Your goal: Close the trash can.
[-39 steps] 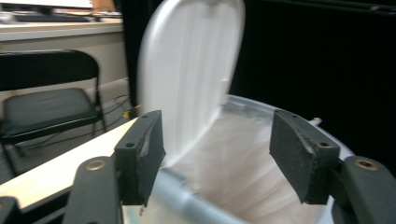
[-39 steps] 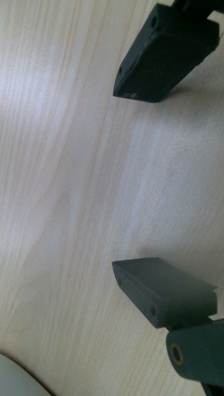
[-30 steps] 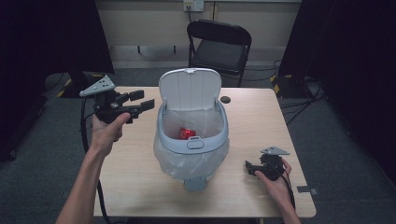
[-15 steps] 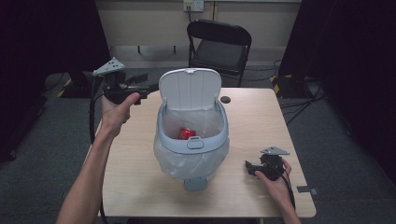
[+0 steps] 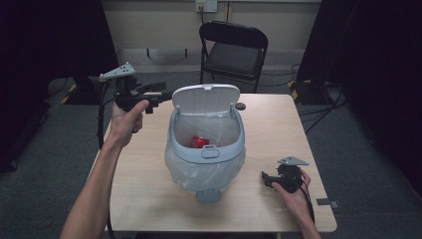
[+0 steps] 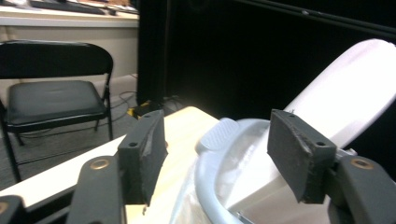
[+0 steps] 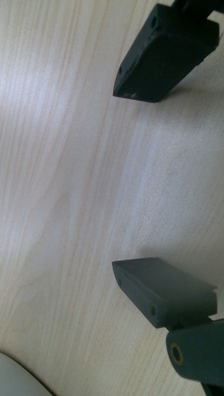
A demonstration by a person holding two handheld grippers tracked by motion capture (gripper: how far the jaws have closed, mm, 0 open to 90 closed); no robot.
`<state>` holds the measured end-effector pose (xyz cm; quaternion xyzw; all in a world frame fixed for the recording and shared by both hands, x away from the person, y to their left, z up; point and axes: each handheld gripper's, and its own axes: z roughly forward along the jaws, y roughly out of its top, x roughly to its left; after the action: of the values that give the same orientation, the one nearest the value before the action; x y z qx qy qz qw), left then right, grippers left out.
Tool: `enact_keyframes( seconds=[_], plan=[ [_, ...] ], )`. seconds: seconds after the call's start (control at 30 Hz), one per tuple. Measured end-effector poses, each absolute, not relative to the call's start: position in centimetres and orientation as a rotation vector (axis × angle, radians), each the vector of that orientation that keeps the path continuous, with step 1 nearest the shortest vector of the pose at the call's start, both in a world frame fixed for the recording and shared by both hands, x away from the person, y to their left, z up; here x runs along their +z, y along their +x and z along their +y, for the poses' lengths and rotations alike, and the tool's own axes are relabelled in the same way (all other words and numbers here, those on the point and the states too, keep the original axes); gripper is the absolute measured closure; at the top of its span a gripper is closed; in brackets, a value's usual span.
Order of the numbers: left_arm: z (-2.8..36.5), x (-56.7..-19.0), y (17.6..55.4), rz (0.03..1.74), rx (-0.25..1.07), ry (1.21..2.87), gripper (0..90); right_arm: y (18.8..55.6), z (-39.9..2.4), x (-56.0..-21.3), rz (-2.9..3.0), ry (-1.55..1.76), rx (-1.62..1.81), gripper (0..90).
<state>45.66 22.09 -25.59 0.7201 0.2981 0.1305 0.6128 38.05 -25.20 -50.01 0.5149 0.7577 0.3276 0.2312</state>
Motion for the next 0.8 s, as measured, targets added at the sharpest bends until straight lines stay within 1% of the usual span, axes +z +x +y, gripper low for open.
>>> enact_keyframes(
  seconds=[0.1,0.27,0.37,0.5,0.57,0.6,0.67,0.7,0.77,0.8],
  plan=[
    [21.9,-25.7,45.1,0.673,0.291,1.669,37.2,38.1,-25.2,-50.0,2.083,1.416,0.901,12.8],
    [20.2,-26.0,44.4,0.599,0.213,1.724,35.1,38.1,-25.2,-50.0,2.082,1.413,0.902,12.7],
    [19.2,-26.3,43.7,0.577,0.206,1.765,34.2,38.1,-25.2,-50.0,2.082,1.416,0.901,12.7],
    [18.1,-26.6,42.1,0.53,0.197,1.811,30.2,38.1,-25.2,-50.0,2.082,1.416,0.901,12.7],
    [17.4,-26.8,41.5,0.52,0.206,1.849,26.8,38.1,-25.2,-50.0,2.082,1.416,0.901,12.7],
    [17.0,-26.9,41.2,0.513,0.218,1.869,26.0,38.1,-25.2,-50.0,2.083,1.415,0.901,12.7],
    [16.2,-27.2,40.7,0.5,0.195,1.892,25.5,38.1,-25.2,-50.0,2.084,1.415,0.901,12.7],
    [15.7,-27.5,40.3,0.494,0.216,1.897,25.5,38.1,-25.2,-50.0,2.083,1.415,0.901,12.7],
    [15.1,-27.8,39.8,0.487,0.27,1.908,22.8,38.1,-25.2,-50.0,2.083,1.415,0.901,12.7],
    [14.9,-27.8,39.6,0.478,0.276,1.908,21.2,38.1,-25.2,-50.0,2.084,1.414,0.901,12.7]
  ],
)
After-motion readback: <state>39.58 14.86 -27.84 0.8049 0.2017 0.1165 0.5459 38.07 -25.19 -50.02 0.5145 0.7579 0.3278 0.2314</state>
